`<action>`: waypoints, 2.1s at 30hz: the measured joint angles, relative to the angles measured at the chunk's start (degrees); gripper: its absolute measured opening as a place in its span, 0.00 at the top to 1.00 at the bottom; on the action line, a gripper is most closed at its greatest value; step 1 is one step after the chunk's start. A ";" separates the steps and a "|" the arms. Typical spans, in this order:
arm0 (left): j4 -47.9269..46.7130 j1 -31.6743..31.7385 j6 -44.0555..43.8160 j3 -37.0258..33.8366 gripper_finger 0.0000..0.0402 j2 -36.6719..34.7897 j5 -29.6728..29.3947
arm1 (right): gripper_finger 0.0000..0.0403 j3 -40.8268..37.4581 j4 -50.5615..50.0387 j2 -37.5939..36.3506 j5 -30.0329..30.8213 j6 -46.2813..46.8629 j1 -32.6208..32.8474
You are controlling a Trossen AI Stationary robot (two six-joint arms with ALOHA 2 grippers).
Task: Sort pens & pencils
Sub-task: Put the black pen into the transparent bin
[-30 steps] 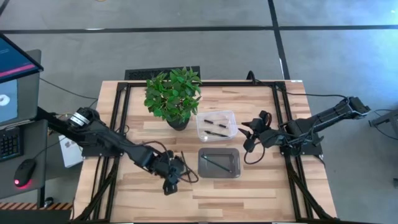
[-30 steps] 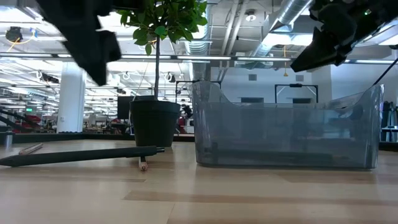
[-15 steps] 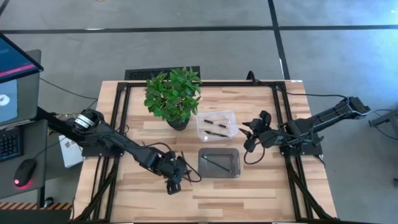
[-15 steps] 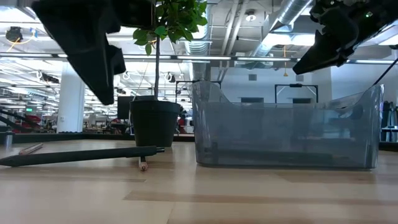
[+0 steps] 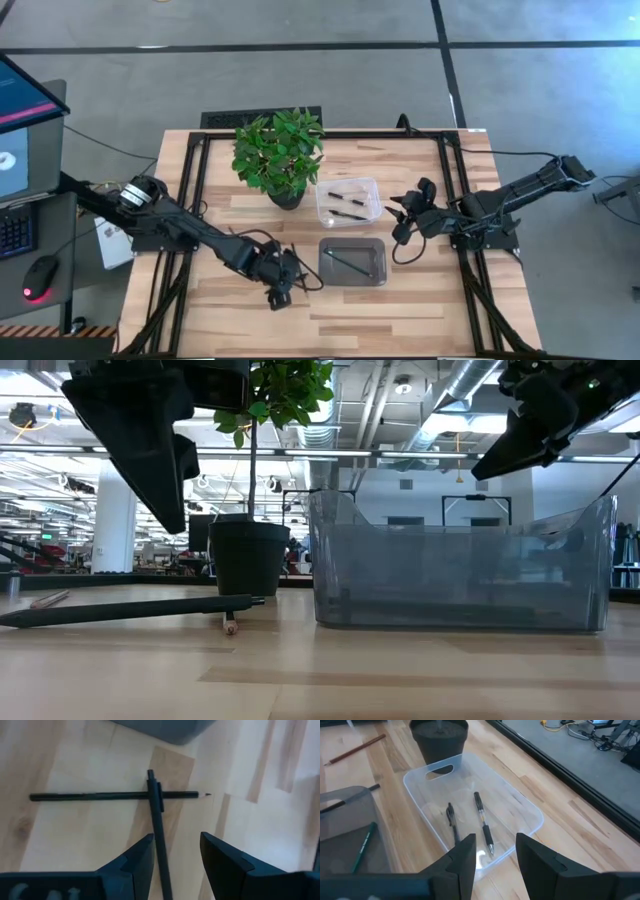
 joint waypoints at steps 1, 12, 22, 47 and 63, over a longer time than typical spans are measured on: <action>-0.15 0.00 -0.11 0.00 0.63 0.00 -0.53 | 0.61 0.00 0.00 0.00 0.00 0.00 0.00; 2.10 0.00 -0.24 0.00 0.63 4.88 1.62 | 0.61 0.00 0.20 0.01 -0.01 0.00 0.00; 2.12 0.54 -0.44 0.00 0.63 5.65 1.19 | 0.61 0.00 0.20 0.01 -0.68 0.02 0.02; 3.47 1.76 -0.02 0.00 0.63 9.40 1.50 | 0.61 0.00 -0.24 0.00 -1.35 0.00 0.02; 3.28 3.60 1.83 0.15 0.92 10.84 4.54 | 0.61 0.00 -0.66 0.00 -1.46 0.00 0.02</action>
